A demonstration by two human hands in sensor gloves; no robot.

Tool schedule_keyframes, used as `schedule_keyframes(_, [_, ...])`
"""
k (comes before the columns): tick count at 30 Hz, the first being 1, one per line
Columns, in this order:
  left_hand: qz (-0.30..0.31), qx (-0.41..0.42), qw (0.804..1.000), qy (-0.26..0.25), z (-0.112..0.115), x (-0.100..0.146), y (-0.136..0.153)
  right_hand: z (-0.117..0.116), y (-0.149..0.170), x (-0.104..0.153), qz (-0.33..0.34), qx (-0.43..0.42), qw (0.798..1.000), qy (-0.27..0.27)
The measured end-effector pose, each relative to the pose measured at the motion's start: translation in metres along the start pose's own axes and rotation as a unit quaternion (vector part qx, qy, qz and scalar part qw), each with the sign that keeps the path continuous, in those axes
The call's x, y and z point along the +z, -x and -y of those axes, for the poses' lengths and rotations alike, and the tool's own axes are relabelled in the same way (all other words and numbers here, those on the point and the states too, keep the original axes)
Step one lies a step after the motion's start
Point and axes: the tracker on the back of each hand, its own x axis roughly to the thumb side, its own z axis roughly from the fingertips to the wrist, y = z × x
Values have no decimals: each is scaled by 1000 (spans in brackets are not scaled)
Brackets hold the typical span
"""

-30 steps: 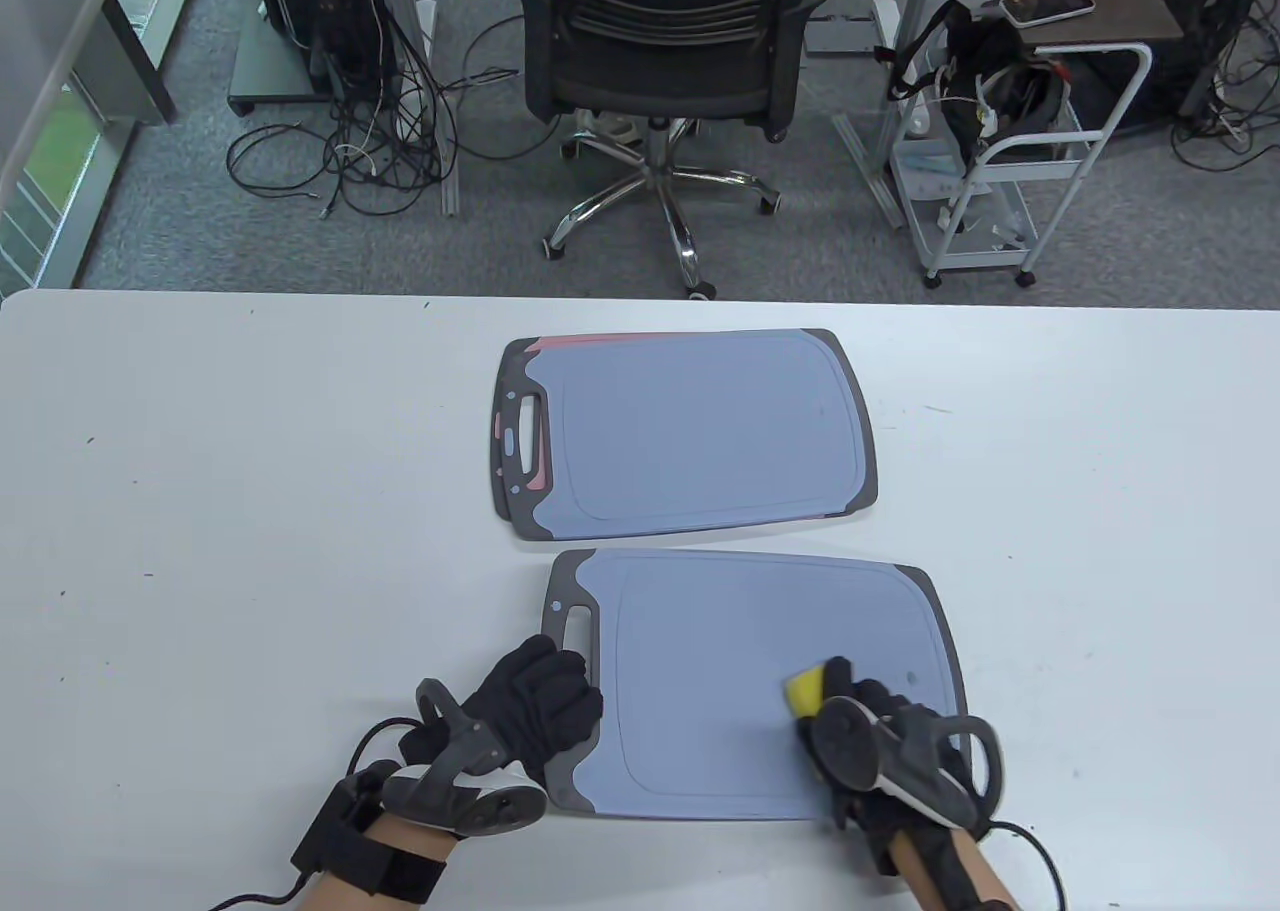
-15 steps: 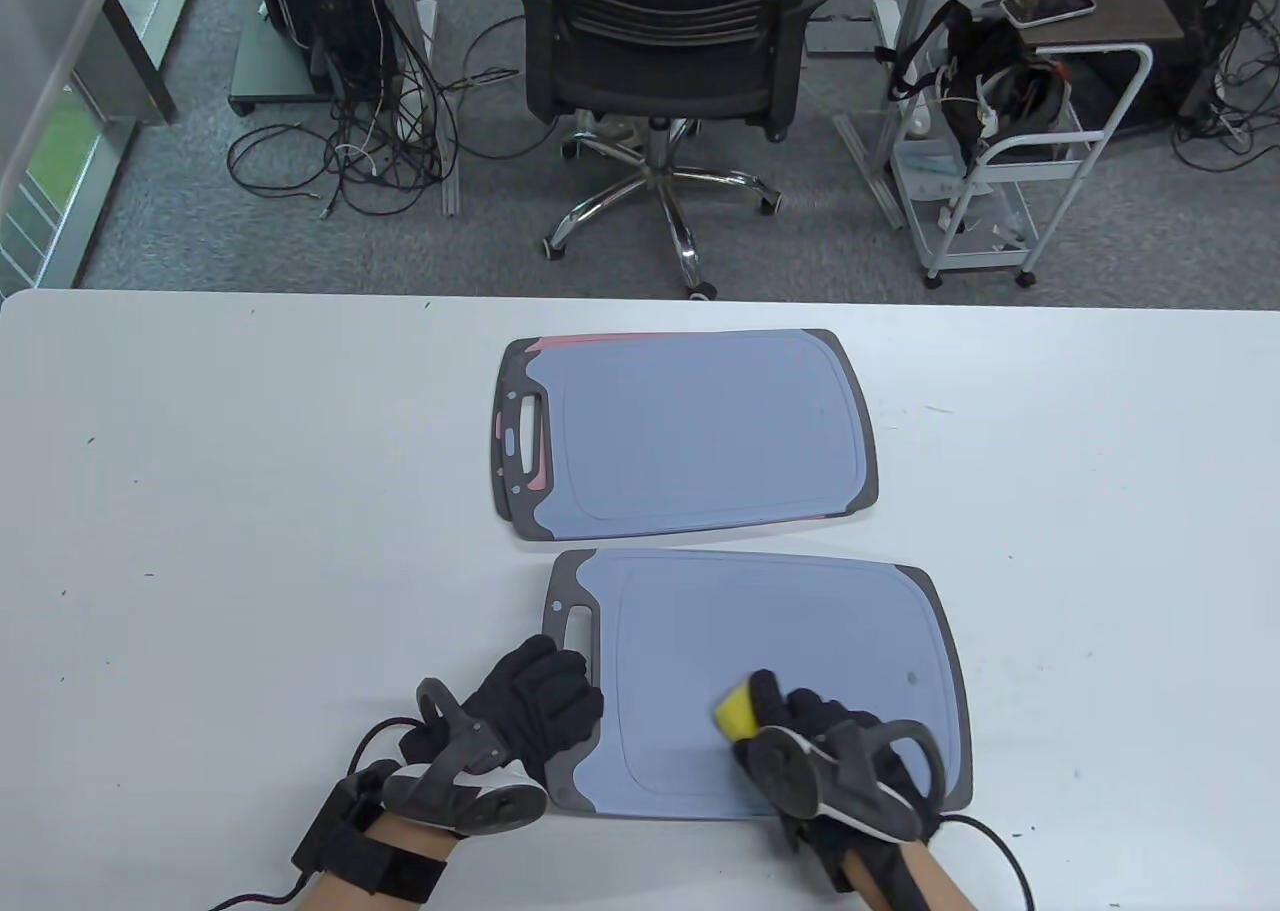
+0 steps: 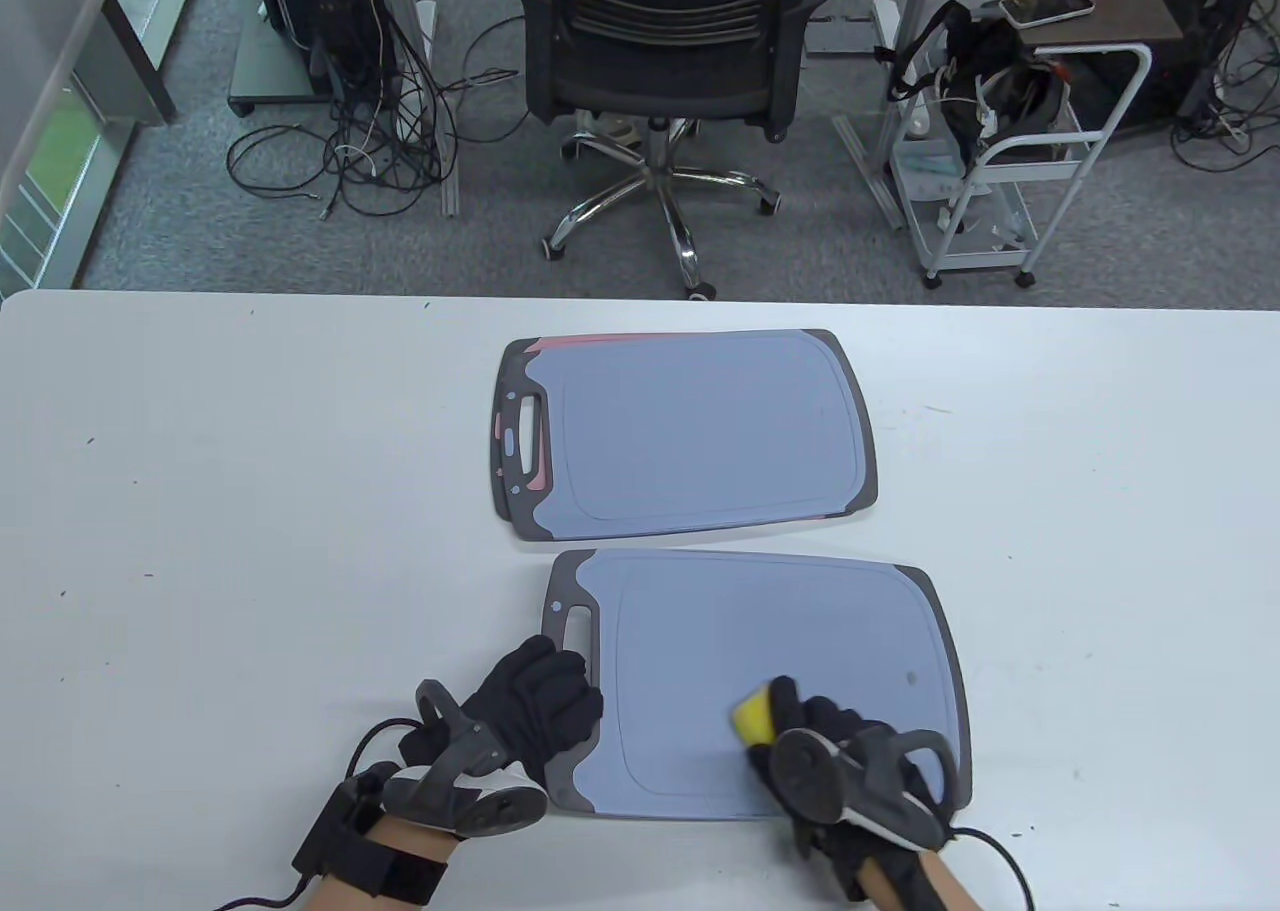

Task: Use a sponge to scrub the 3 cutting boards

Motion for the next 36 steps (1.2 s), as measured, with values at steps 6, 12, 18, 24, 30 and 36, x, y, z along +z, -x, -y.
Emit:
schedule_keyframes(6, [-1, 3, 1000, 1, 0, 0, 1, 12, -65, -22, 93, 36, 995, 19])
schedule_keyframes(12, [2, 3, 1000, 1, 0, 0, 0, -5, 30, 13, -52, 13, 999, 3])
schedule_keyframes(18, [1, 3, 1000, 0, 0, 0, 0, -29, 159, 82, -297, 1, 954, -39])
schedule_keyframes(24, [0, 3, 1000, 0, 0, 0, 1, -24, 147, 67, -262, 17, 964, -35])
schedule_keyframes(30, [-1, 3, 1000, 2, 0, -1, 1, -1, 2, 5, -13, -16, 1000, 16])
schedule_keyframes(36, [-2, 2, 1000, 3, 1, -1, 1, 14, -86, -18, 98, 33, 994, 32])
